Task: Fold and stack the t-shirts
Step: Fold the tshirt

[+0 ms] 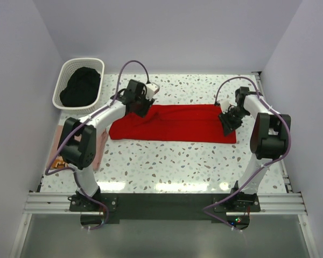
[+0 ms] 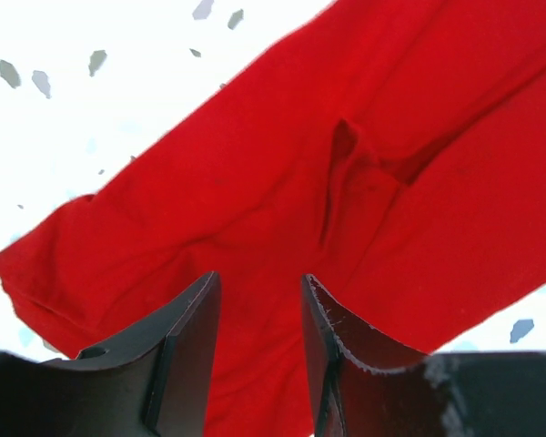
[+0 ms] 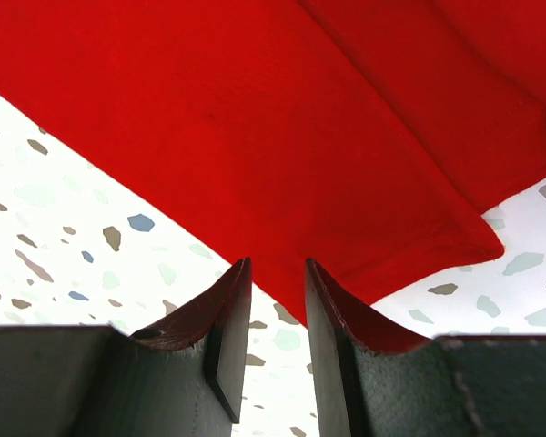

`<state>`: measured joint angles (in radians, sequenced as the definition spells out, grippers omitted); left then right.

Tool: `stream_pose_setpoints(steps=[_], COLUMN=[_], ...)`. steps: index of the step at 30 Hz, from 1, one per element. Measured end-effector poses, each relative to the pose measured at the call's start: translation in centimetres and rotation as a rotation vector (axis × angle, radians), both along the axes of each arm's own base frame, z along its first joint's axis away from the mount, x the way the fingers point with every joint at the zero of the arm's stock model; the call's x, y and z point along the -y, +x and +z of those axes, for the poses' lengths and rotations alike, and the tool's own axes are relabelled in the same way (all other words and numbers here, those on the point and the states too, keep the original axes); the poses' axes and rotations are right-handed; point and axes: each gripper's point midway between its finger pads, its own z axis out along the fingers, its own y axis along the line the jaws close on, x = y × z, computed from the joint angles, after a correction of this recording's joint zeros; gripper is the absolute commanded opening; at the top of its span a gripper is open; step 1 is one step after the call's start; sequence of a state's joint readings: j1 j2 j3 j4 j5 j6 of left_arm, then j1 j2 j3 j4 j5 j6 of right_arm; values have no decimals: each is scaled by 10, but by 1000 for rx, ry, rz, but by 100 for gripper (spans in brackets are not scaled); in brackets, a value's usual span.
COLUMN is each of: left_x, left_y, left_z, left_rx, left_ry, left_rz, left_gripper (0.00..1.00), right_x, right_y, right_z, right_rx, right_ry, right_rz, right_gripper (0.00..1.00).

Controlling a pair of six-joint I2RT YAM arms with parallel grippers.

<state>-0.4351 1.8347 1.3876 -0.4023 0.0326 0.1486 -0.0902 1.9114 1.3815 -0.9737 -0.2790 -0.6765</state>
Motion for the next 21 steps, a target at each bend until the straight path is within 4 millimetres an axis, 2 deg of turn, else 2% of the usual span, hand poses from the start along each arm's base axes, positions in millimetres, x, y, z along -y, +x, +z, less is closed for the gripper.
stream_pose_setpoints(steps=[6,18,21], left_x=[1,9,7], left_y=[-18,-26,-25], left_z=[-22,-61,-68], left_rx=[-58,-126,-137], left_ry=[31,93,108], left_rz=[-50,-92,-86], left_gripper=[45,47,42], right_x=[0,0,0], right_y=[-1,-1,-1], right_z=[0,0,-1], right_rx=[-2,-3,-7], right_ry=[0,0,0], right_rz=[0,1,0], right_gripper=[34,34,34])
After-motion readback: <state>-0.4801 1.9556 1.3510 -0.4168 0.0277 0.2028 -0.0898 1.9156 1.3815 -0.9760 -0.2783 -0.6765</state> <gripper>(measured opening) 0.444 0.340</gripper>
